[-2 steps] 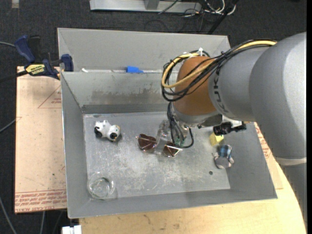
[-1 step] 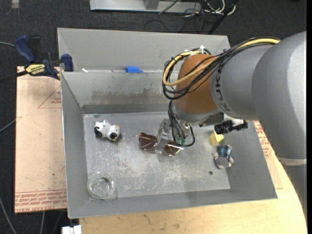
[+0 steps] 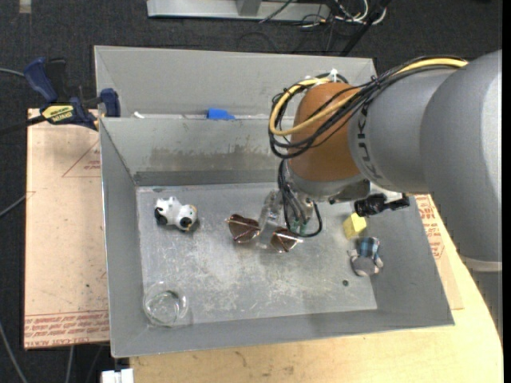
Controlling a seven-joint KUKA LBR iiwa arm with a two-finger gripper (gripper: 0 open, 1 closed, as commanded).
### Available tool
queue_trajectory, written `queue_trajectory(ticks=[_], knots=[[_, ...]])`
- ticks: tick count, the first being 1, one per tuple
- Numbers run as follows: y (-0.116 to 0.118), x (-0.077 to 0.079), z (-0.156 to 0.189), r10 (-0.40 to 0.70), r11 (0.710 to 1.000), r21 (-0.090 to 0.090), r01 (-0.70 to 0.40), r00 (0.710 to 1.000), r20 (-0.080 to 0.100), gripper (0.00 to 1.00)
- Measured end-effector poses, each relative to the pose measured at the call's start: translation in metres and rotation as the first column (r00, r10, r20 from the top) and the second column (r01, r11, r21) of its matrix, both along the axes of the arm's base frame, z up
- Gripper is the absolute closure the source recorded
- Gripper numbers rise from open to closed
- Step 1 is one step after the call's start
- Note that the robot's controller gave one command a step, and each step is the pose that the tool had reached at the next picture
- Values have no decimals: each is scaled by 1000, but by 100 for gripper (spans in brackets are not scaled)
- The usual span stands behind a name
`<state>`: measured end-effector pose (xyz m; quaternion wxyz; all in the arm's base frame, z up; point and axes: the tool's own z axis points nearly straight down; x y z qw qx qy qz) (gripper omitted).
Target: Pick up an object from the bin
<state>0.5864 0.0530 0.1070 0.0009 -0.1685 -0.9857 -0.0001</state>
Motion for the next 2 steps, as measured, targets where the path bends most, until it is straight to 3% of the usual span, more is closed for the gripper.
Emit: queue_trajectory(ticks=[2], knots=[[0,0,28,1,1000,0,-1,1000,2,100]])
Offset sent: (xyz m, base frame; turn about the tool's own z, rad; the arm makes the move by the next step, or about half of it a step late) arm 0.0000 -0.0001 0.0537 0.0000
